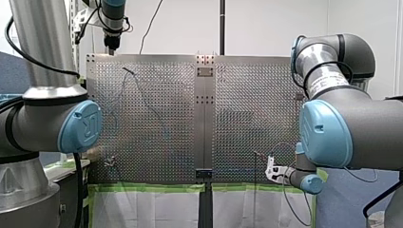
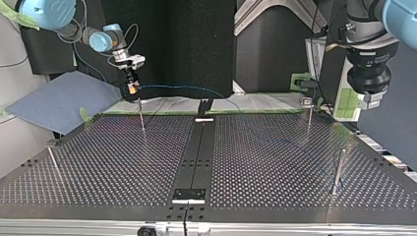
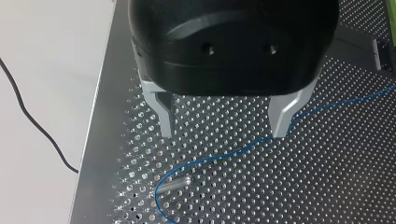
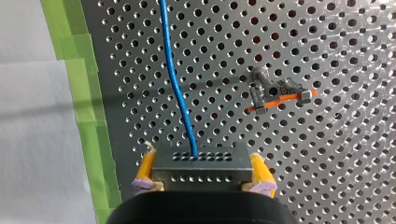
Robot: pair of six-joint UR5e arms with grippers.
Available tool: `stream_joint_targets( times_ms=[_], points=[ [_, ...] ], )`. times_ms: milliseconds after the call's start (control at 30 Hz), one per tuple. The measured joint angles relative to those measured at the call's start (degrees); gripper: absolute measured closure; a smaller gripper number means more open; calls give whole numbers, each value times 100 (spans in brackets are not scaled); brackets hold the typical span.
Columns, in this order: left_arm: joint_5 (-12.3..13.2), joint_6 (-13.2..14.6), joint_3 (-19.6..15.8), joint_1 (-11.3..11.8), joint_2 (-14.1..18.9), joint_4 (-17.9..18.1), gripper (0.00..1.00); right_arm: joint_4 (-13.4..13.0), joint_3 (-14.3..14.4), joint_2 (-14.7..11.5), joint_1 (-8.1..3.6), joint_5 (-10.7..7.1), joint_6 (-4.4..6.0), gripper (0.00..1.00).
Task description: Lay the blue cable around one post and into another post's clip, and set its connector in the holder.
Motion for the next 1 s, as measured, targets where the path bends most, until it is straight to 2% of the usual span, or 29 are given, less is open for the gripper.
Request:
stream_joint_targets(
  times_ms=[667,800,1000],
  points=[
    [23,-21,0,-30,6,0,1,1,0,0,5,1,0,100],
    [156,-56,-12,-44,34,32,1,6,1,1,5,1,-2,100],
    [437,-290,-195,-159,171,266,1,8,1,1,5,1,-3,100]
  ],
)
